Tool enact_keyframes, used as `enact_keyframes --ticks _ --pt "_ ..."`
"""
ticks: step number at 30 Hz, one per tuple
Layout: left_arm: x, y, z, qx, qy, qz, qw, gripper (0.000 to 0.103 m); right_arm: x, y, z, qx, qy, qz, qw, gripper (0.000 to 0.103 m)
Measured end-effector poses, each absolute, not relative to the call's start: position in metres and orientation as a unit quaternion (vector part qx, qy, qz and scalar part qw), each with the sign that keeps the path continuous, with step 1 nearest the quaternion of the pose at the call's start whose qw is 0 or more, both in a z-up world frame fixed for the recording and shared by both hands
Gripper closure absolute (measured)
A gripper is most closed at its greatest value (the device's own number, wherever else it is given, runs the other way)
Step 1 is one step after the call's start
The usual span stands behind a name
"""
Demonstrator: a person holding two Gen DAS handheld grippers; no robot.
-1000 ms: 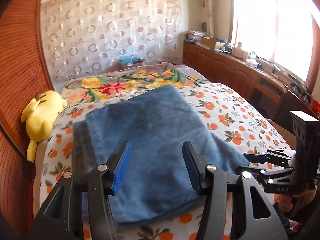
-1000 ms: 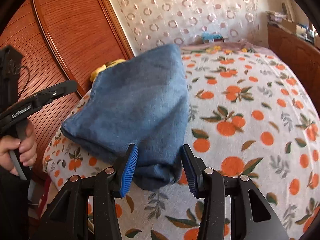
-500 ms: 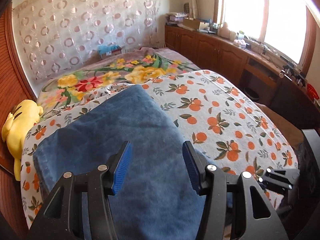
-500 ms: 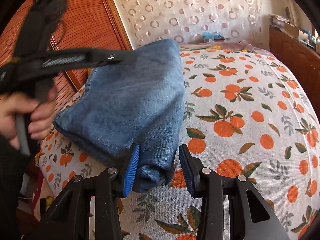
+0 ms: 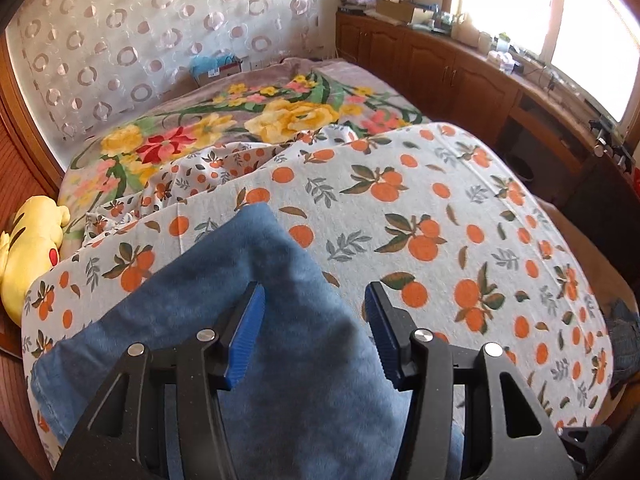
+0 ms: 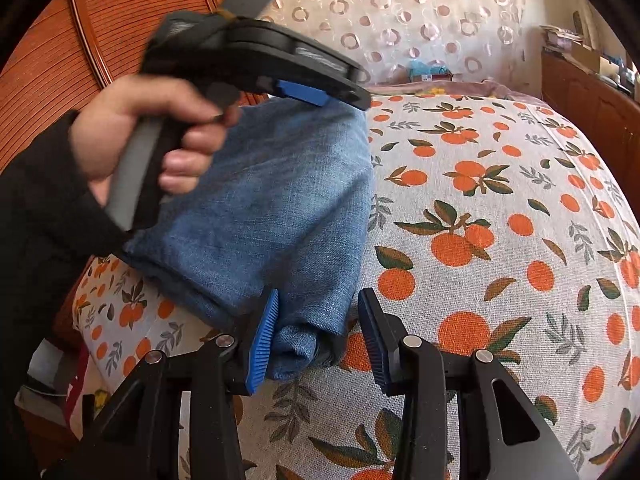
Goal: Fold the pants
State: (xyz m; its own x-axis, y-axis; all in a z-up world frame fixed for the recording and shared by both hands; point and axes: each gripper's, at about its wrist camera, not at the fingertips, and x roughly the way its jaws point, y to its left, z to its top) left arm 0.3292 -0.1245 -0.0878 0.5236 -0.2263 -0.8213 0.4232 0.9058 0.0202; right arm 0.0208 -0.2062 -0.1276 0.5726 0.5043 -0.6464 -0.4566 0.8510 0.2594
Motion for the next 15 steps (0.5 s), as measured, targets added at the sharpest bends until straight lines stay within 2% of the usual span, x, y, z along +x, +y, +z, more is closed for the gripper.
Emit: enact_keyframes --ticks 8,11,15 --pt "0.353 -0.137 -0.116 0.146 0.486 -0.153 0.848 0.049 0.016 -0.204 -0.129 0.019 0.366 0.267 0.891 0.061" --pt "0.351 -0.142 -0.118 0.169 0.479 -0.148 0.849 0.053 0.015 -0.205 -0.129 0.021 0.365 0.269 0.891 0.063" --pt "0.353 -0.135 -0.114 0.159 0.483 -0.149 0.848 0.074 0.014 -0.205 -0.129 0.026 0.366 0.279 0.887 0.074"
